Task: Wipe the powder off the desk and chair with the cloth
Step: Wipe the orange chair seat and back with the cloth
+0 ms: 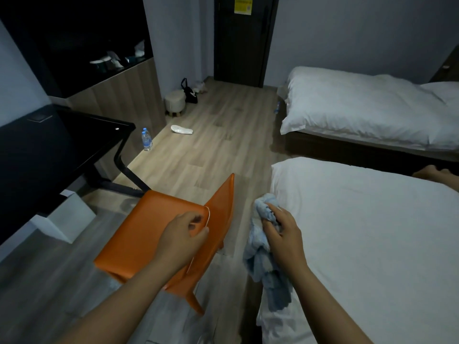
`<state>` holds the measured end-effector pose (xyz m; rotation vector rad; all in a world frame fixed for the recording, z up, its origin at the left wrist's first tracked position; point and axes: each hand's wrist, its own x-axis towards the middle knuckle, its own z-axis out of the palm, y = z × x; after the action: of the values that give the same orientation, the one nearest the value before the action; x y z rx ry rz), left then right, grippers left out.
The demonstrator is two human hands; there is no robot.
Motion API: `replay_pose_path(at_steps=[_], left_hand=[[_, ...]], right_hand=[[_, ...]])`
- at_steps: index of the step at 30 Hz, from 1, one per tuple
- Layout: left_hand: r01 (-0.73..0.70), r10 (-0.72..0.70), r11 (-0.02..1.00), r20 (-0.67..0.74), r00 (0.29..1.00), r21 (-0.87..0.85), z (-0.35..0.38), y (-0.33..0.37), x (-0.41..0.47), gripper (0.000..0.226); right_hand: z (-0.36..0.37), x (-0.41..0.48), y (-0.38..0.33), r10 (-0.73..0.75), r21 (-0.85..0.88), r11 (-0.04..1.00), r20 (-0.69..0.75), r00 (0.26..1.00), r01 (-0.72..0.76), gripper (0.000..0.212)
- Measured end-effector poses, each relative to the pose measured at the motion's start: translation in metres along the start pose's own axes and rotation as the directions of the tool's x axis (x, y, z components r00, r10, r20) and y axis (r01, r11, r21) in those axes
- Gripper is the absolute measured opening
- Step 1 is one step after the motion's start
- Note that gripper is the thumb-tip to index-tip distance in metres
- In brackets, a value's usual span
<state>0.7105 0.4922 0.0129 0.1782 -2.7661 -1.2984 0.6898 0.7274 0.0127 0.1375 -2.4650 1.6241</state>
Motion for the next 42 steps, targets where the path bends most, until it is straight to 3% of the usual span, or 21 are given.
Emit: replay_pose_path(at_steps=[12,21,27,32,42], left_hand=[[0.024,-0.027,0.999,-0.093,0.995,-0.028,-0.014,0.011,0.166,0.035],[0.148,-0.152,0.988,-0.22,0.964,-0.034,-0.01,0.015,0.285,0.034],[0.341,-0.333,0.939,-0.401,0.853,-0.054,-0.007,0.024,0.349,0.035],[0.413,-0.407,0.905,-0.501,0.764,-0.105,-0.02,0.038,0.375,0.035],[0.546,-0.484,0.822,-0.703,0.521,-0.16,-0.052,0.023,0.35,0.041]], right_hand=[[0.027,0.181,-0.009,-0.116,-0.052,0.991,0.127,0.985,0.124,0.033],[0.067,0.348,0.008,-0.183,0.021,0.983,0.283,0.942,0.185,0.034],[0.105,0.469,0.003,-0.282,0.135,0.959,0.485,0.828,0.248,0.033],[0.145,0.533,-0.022,-0.353,0.185,0.935,0.564,0.746,0.302,0.033],[0.224,0.526,-0.062,-0.527,0.371,0.844,0.705,0.474,0.386,0.032]])
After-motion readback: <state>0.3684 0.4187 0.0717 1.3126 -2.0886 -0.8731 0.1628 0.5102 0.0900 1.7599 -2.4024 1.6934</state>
